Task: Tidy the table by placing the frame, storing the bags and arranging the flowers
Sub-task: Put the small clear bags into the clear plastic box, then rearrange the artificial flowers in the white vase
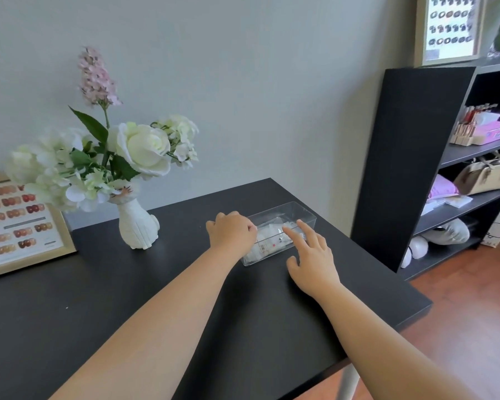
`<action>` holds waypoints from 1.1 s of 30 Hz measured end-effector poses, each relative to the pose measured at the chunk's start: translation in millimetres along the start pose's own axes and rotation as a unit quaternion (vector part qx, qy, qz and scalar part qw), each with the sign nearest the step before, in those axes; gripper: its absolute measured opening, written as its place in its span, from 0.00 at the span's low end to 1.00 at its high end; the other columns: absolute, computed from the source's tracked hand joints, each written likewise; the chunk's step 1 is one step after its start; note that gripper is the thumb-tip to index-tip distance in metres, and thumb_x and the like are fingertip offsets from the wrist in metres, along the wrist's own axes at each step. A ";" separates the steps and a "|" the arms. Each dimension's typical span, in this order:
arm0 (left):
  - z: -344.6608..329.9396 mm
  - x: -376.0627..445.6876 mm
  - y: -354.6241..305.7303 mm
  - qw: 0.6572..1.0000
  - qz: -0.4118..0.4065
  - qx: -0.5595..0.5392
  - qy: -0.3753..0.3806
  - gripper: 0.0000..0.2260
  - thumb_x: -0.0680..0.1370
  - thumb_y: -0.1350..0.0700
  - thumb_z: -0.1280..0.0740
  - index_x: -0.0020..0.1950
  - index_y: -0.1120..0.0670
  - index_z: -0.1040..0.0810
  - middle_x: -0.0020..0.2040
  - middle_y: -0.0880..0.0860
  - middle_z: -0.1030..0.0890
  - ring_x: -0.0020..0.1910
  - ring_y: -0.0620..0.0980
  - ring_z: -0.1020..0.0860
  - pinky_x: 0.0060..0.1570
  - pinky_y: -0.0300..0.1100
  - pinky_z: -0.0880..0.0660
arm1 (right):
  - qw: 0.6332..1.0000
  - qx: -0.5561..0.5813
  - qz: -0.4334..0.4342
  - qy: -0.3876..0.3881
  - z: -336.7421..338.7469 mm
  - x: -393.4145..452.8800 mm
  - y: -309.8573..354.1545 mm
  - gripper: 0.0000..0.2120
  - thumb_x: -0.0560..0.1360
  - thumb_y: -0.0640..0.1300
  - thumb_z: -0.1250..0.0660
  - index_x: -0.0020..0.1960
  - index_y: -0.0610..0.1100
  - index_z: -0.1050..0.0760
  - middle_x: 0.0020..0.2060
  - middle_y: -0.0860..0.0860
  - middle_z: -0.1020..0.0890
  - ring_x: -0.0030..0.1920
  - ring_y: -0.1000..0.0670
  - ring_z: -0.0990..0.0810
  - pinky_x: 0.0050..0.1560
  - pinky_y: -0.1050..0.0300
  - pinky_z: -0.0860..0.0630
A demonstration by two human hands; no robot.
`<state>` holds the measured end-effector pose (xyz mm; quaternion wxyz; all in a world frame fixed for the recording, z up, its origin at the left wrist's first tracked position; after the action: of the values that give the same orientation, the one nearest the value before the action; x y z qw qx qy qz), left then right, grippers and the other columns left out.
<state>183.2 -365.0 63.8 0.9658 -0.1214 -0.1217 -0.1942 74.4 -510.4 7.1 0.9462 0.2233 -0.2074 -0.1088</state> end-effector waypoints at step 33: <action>-15.3 -148.5 212.4 0.986 0.067 -0.016 0.152 0.30 0.80 0.36 0.51 0.80 0.45 0.50 0.80 0.42 0.53 0.78 0.48 0.55 0.75 0.52 0.55 | 0.949 0.026 0.312 -0.027 -29.9 -34.2 157.1 0.16 0.66 0.35 0.31 0.51 0.49 0.18 0.62 0.48 0.22 0.66 0.41 0.28 0.60 0.42 0.29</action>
<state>139.1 -127.9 -32.3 0.9818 -0.1141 0.0386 -0.1471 74.9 -351.2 44.4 0.9208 0.1690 -0.2948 0.1914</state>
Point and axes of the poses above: each hand's wrist, its own x-axis towards the middle knuckle, its own z-axis out of the back of the hand, y = z × x, the point moved 9 cm from there along x, towards the middle knuckle
